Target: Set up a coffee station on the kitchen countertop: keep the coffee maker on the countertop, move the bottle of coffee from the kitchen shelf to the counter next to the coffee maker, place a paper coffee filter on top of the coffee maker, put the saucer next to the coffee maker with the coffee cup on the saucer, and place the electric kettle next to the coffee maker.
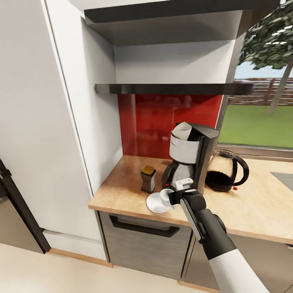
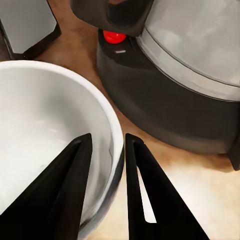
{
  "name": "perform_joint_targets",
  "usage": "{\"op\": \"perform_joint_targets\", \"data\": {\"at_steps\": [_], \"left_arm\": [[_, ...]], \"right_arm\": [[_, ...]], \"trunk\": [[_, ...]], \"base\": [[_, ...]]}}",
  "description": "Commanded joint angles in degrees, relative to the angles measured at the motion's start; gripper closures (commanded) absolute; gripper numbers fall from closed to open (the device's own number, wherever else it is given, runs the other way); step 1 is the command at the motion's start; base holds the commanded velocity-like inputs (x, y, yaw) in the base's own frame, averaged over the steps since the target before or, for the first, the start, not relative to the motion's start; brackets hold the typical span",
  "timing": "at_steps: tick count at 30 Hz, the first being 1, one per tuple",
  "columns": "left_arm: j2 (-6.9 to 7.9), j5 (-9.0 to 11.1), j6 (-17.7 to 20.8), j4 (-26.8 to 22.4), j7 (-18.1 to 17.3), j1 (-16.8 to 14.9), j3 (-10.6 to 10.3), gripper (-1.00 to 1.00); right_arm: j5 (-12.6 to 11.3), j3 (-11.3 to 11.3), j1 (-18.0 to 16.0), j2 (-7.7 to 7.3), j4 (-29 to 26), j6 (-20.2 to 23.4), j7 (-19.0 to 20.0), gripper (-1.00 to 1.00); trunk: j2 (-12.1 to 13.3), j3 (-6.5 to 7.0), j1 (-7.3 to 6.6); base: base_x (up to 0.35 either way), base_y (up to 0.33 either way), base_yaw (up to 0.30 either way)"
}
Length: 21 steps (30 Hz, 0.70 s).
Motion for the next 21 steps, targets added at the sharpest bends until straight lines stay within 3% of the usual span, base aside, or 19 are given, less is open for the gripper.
{"op": "perform_joint_targets", "data": {"at_steps": [1, 21], "left_arm": [[0.01, 0.1, 0.0, -0.1, -0.3, 0.0, 0.4, -1.00], [-0.03, 0.1, -0.1, 0.0, -0.3, 0.0, 0.4, -1.00]], "right_arm": [[0.0, 0.1, -0.1, 0.01, 0.0, 0.3, -0.2, 1.00], [0.0, 0.1, -0.1, 0.01, 2.5, 0.3, -0.2, 1.00]], "trunk": [[0.0, -0.06, 0.02], [0.0, -0.06, 0.02]], "base": [[0.154, 0.106, 0.000], [0.069, 0.051, 0.000]]}}
